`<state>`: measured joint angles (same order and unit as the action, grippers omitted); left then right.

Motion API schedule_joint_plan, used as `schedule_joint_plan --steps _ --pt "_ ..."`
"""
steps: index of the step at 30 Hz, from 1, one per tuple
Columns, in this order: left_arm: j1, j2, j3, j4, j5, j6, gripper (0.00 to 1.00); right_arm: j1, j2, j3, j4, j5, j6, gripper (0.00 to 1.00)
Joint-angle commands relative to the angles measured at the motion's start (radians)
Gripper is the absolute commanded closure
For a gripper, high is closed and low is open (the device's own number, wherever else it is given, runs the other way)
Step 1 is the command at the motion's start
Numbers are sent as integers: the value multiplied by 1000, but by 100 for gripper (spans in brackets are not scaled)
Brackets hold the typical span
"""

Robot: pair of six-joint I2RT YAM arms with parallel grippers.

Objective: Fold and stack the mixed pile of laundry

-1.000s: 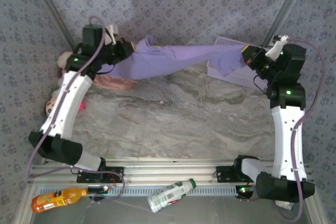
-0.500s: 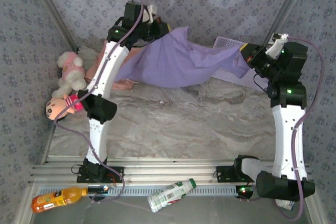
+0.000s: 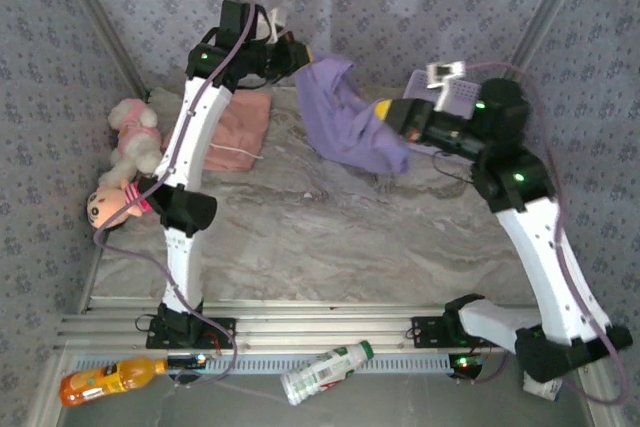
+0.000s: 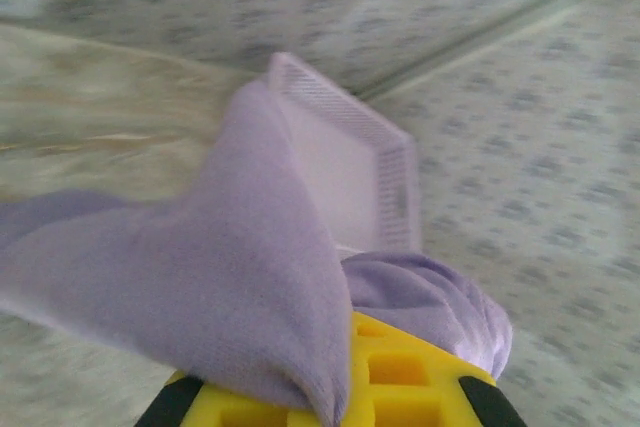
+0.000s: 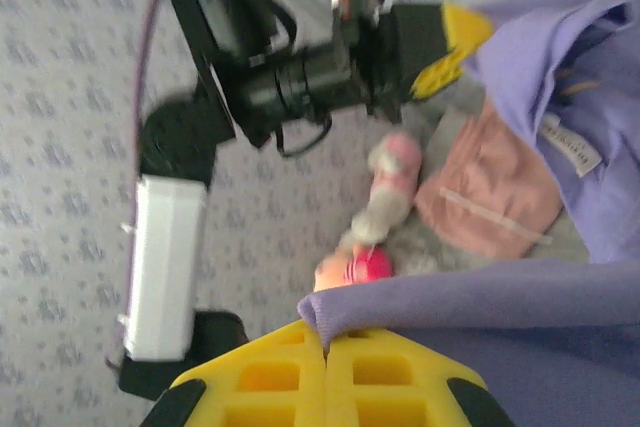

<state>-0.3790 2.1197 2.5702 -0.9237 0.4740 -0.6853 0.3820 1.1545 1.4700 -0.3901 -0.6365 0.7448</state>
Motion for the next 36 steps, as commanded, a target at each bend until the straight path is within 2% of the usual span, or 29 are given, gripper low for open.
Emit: schedule_joint_plan --steps 1,4,5,7,8,9,10,12,13,18,22,25,28,31,36 --pt "61 -154 -241 -32 -185 105 89 166 141 -18 18 12 -57 100" --pt "146 -257 -515 52 -225 82 72 300 293 21 45 -13 -54 100" --pt "175 -289 -597 73 -235 77 56 341 353 51 40 -20 -57 100" --pt "226 -348 -750 86 -288 80 13 412 492 141 -21 -62 -86 96" --pt "246 -370 -800 86 -310 87 1 433 553 203 -76 -87 -104 81" --pt "268 -395 -853 81 -341 94 0 445 612 265 -140 -104 -107 66" --pt "289 -419 -898 77 -365 104 0 454 657 310 -188 -107 -154 57" --pt "318 -462 -969 76 -383 126 0 448 690 336 -206 -92 -173 45" --pt "331 -483 -999 76 -384 135 0 436 689 328 -207 -79 -167 42" --pt "327 -591 -1140 95 -320 151 0 311 610 185 -138 2 -89 42" --pt "266 -699 -1288 122 -260 143 0 172 510 -7 -146 215 -49 41" --pt "201 -762 -1406 100 -297 182 0 35 436 -185 -132 405 4 39" --pt "181 -789 -1518 94 -362 202 0 -57 411 -310 -85 503 8 37" --pt "181 -797 -1617 125 -431 200 0 -88 456 -294 -118 594 -54 36" --pt "181 -788 -1740 201 -426 136 0 -100 613 -172 -166 659 -76 36"
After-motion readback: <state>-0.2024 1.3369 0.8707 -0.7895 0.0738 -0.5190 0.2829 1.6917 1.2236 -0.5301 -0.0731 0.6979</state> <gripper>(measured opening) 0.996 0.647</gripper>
